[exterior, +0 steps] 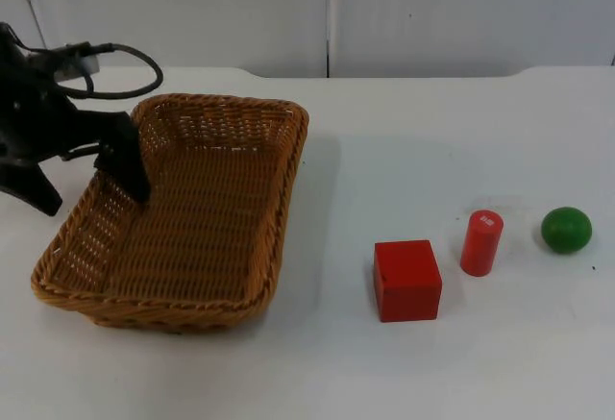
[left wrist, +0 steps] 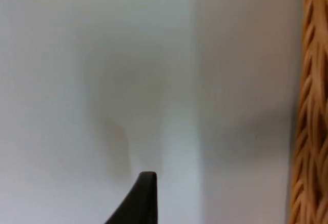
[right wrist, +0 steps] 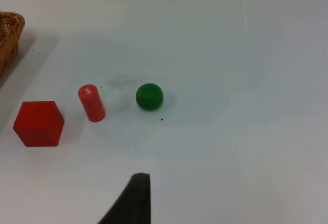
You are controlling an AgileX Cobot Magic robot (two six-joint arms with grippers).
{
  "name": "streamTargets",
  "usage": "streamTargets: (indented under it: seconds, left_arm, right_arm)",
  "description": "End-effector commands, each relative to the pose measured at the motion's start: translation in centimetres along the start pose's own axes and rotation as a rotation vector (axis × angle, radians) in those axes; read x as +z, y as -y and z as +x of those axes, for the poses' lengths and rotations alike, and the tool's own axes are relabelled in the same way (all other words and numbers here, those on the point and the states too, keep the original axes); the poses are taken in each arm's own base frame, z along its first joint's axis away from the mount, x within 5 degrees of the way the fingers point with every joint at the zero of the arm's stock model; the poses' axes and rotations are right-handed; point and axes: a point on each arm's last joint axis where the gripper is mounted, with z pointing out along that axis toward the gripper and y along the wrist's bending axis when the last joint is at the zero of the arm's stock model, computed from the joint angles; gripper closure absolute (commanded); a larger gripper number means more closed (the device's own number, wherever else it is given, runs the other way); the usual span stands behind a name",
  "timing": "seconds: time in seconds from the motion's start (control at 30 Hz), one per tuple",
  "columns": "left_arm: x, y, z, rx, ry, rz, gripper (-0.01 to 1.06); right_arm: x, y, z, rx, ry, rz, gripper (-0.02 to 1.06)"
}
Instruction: Pick up the basket with the left hand and place the object to the left of the red cylinder into the basket with the right hand.
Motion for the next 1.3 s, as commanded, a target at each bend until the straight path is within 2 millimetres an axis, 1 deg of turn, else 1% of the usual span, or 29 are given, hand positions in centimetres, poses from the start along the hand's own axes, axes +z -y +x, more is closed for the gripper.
streamTargets:
  seconds: [0.0,0.17,0.3,0.53,0.6,0.67,0.7,0.83,0.87,1.0,1.03,1.07,1.2,1.27]
  left_arm:
    - [0.2,0.2,-0.1,0.003,-0.008,0.0,0.0]
    - [0.7,0.5,0.0,0.009,-0.02,0.003,0.0]
    - [1.4,1.2,0.0,0.051,-0.039,-0.02,0.0]
    - [1.5,1.2,0.0,0.037,-0.042,-0.029,0.0]
    - [1.5,1.2,0.1,0.039,-0.044,-0.035,0.03]
    - [1.5,1.2,0.1,0.039,-0.046,-0.035,0.12]
    - [1.5,1.2,0.1,0.039,-0.046,-0.035,0.12]
    - [1.5,1.2,0.1,0.017,-0.045,-0.032,0.38]
    - [1.5,1.2,0.1,0.017,-0.045,-0.032,0.38]
    - [1.5,1.3,0.2,0.006,-0.053,-0.023,0.67]
    - [1.5,1.4,0.2,-0.001,-0.054,-0.015,0.78]
    - [1.5,1.4,0.2,-0.001,-0.054,-0.015,0.78]
    - [1.5,1.7,0.1,-0.028,-0.048,0.017,1.05]
    - [1.5,1.7,0.1,-0.034,-0.045,0.023,1.05]
  right_arm:
    - [0.0,0.0,0.0,0.002,0.006,0.001,-0.01]
    - [0.0,0.0,0.0,0.002,0.006,0.001,-0.01]
    - [0.0,0.0,0.0,0.002,0.006,0.001,-0.01]
    - [0.0,0.0,0.0,0.002,0.006,0.001,-0.01]
    - [0.0,0.0,0.0,0.002,0.006,0.001,-0.01]
    - [0.0,0.0,0.0,0.002,0.006,0.001,-0.01]
    - [0.0,0.0,0.0,0.002,0.006,0.001,-0.01]
    - [0.0,0.0,0.0,0.002,0.006,0.001,-0.01]
    - [0.0,0.0,0.0,0.002,0.006,0.001,-0.01]
    - [0.0,0.0,0.0,0.002,0.006,0.001,-0.01]
    - [0.0,0.0,0.0,0.002,0.006,0.001,-0.01]
    - [0.0,0.0,0.0,0.002,0.006,0.001,-0.01]
    - [0.0,0.1,0.0,-0.005,0.006,0.014,-0.01]
    - [0.0,0.1,0.0,-0.006,0.006,0.015,-0.01]
